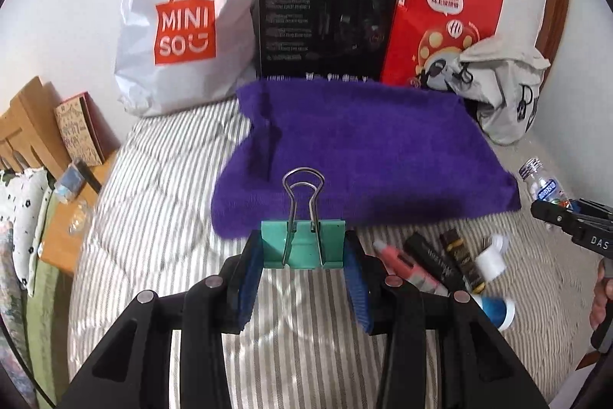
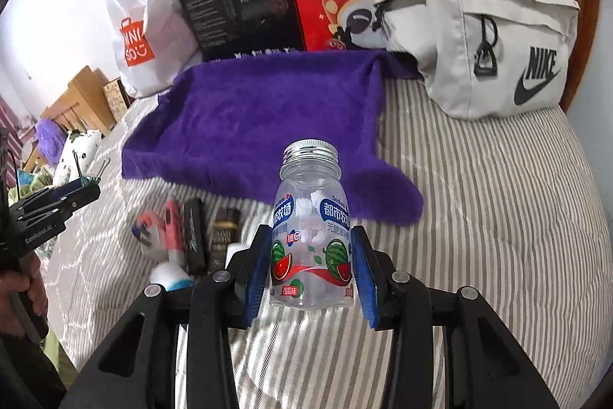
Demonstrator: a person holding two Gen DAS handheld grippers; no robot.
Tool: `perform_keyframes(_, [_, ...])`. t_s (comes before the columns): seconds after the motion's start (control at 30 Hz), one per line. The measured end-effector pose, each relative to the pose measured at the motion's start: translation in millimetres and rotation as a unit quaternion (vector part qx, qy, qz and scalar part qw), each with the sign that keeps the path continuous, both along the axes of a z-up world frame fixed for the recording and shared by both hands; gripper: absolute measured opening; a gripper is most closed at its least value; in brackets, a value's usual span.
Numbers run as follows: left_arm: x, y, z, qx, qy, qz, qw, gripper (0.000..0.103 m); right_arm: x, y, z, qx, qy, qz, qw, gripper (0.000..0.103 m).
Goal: Organize rigid objects
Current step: 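Lift the clip with the left gripper while the right gripper grasps and lifts the clear bottle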
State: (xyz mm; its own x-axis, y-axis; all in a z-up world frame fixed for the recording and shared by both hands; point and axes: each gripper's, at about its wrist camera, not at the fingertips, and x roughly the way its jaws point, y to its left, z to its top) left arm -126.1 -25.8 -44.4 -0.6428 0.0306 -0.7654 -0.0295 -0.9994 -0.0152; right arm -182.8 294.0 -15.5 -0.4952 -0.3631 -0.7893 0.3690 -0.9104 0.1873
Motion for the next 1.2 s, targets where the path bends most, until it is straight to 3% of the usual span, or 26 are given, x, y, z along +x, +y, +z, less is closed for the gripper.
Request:
perform_keyframes(0.6, [-109, 11, 27, -0.004, 0.013, -0.018, 0.9997, 0.039, -104, -36, 30, -0.003, 0.006, 0.011, 1.000, 0.041])
perform_keyframes(0.87, [-161, 16, 5, 0.015, -0.005, -0.022, 0.9996, 0.039, -153, -61, 9, 0.003, -0.014, 0.020, 1.000, 0.041])
perform_keyframes(1.2, [-212, 29, -39, 0.009, -0.056, -0.036, 0.9977, 0.039, -190, -89, -34, 0.049, -0.049, 0.037, 0.997, 0.041])
